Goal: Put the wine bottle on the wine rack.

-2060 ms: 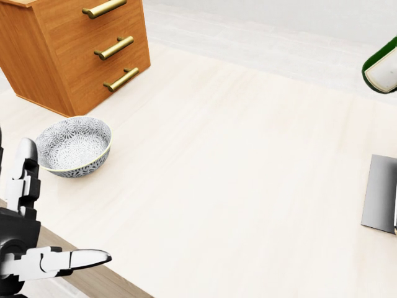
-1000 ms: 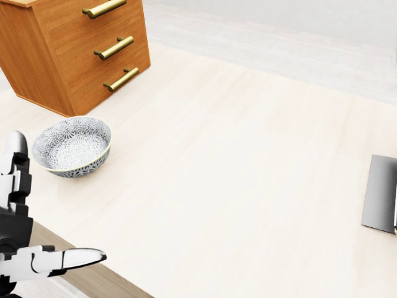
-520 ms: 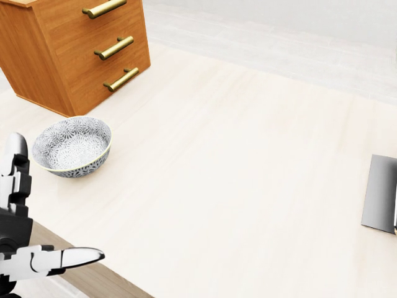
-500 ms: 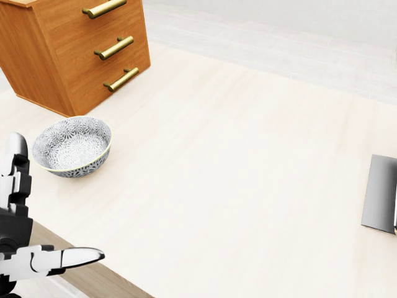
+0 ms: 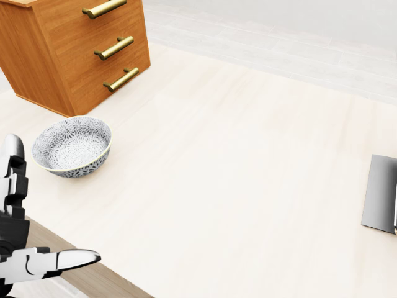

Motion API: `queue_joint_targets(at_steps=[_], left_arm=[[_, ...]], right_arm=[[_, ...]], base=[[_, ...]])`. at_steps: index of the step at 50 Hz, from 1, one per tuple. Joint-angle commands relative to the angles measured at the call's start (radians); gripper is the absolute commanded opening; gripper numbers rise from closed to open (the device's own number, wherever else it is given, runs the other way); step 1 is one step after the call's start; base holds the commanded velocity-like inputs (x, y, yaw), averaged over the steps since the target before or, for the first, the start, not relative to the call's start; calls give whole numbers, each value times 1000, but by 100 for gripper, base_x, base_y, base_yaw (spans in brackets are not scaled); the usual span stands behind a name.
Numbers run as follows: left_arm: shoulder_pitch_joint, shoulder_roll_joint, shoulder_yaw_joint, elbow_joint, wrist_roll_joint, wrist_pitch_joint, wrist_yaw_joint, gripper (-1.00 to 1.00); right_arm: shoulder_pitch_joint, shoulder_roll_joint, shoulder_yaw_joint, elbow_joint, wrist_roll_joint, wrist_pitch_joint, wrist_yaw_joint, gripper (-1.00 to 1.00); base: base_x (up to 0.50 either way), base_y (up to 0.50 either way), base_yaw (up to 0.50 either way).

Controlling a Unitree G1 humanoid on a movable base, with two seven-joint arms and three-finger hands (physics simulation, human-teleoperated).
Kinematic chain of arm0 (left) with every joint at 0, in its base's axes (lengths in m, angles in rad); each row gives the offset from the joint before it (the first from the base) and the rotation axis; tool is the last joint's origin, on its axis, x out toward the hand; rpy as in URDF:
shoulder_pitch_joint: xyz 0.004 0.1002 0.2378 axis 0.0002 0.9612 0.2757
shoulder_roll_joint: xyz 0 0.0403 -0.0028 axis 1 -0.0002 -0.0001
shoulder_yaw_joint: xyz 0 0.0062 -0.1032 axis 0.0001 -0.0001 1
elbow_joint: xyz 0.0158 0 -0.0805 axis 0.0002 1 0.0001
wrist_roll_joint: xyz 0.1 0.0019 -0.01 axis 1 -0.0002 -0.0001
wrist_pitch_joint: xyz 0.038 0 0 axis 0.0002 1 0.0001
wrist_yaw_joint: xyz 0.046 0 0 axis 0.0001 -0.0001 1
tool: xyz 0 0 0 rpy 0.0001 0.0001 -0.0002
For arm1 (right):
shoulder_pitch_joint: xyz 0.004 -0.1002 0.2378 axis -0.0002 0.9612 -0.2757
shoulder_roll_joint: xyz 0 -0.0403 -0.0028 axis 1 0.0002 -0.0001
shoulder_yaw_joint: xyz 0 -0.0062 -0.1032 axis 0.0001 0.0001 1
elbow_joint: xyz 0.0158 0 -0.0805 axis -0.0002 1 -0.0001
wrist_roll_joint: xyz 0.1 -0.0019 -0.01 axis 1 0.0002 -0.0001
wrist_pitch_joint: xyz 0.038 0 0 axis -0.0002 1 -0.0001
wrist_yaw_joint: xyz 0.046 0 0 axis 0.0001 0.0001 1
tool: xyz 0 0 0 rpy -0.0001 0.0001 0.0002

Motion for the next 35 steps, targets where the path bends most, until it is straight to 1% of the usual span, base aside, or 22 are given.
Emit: queue_joint_targets(at_steps=[1, 4, 9, 14, 29, 35], left_arm=[[3, 0, 12, 5, -11, 0, -8, 100], [8, -1, 12, 1, -12, 0, -10, 100], [9, -1, 17, -11, -16, 0, -9, 100], [5, -2, 15, -13, -14, 0, -7, 100], [-2, -2, 2, -11, -3, 0, -1, 100], [-6, -1, 2, 1, -2, 0, -1, 100]], right_arm=[[77, 0, -92, -40, 55, 0, -32, -100], [107, 4, -98, -44, 55, 0, -30, -100], [150, 8, -138, -46, 59, 0, -25, -100], [173, 11, -159, -44, 55, 0, -15, -100], [150, 59, -97, -25, 13, 0, 23, -100], [154, 74, -97, -11, -13, 0, 51, -100]], base=[[0, 0, 0], [0, 0, 0], [0, 0, 0], [0, 0, 0], [0, 0, 0], [0, 0, 0]])
